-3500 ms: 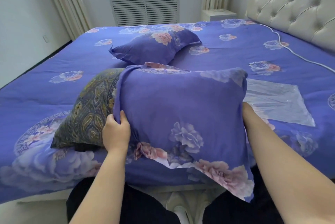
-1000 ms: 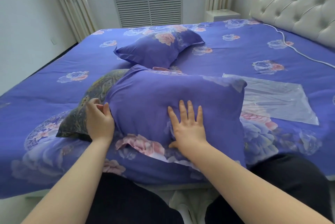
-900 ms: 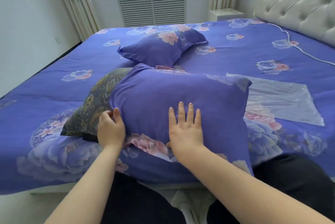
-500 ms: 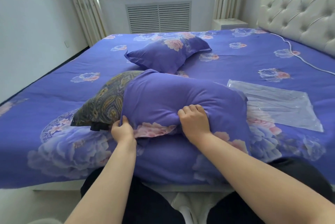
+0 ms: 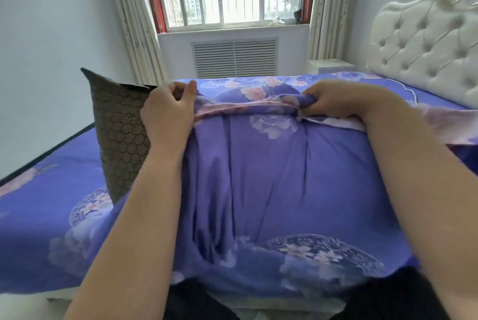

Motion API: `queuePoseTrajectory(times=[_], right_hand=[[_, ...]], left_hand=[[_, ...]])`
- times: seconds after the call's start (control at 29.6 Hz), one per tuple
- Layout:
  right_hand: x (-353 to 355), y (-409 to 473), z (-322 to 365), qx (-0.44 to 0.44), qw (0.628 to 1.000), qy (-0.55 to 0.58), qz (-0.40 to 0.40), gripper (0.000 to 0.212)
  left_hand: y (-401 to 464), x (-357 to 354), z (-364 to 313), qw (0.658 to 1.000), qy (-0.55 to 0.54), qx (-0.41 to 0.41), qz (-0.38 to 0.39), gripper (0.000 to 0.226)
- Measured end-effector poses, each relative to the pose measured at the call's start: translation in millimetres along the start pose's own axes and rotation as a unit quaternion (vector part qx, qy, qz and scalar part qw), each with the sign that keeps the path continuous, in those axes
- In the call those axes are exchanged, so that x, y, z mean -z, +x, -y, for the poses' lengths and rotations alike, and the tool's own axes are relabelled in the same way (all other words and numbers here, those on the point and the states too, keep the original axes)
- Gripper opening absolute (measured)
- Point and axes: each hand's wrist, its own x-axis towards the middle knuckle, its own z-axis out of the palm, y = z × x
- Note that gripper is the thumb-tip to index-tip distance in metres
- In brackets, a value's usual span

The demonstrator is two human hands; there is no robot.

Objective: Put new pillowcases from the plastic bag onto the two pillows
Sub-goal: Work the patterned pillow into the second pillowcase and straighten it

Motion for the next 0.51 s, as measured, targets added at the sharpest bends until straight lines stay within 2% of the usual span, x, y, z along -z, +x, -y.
queuePoseTrajectory(times=[0.07, 0.1, 0.13, 0.17, 0.2, 0.27, 0.34, 0.37, 0.44, 0.51], right_hand=[[-30, 15, -4, -0.026, 0.998, -0.057, 0.032, 0.018], [-56, 20, -6, -0.048, 0.995, -0.074, 0.047, 0.015], [-84, 21, -8, -0.082, 0.992, -0.076, 0.06, 0.016], [-109, 19, -10, -0.119, 0.989, -0.067, 0.062, 0.02], [-129, 16, -12, -0.146, 0.987, -0.053, 0.035, 0.022], [-150, 10, -17, -0.168, 0.98, -0.024, -0.102, 0.021], [-152, 6, -17, -0.163, 0.956, -0.014, -0.243, 0.019], [-151, 4, -16, -0.158, 0.946, -0.01, -0.283, 0.018], [-148, 2, -15, -0.145, 0.939, -0.004, -0.313, 0.018], [-148, -1, -17, -0.137, 0.941, 0.01, -0.309, 0.022]], left_hand=[[-6, -14, 9, 0.984, 0.061, 0.046, 0.158, 0.046], [-18, -23, 14, 0.962, 0.102, 0.08, 0.242, 0.053], [-35, -32, 19, 0.937, 0.151, 0.095, 0.299, 0.059], [-52, -39, 23, 0.922, 0.206, 0.081, 0.319, 0.065], [-67, -45, 23, 0.921, 0.252, 0.043, 0.295, 0.069], [-82, -52, 15, 0.922, 0.31, -0.016, 0.233, 0.081], [-88, -59, 1, 0.92, 0.332, -0.034, 0.206, 0.096], [-93, -62, -7, 0.917, 0.339, -0.039, 0.208, 0.101], [-109, -68, -17, 0.905, 0.357, -0.065, 0.22, 0.107], [-122, -75, -20, 0.893, 0.373, -0.098, 0.23, 0.106]])
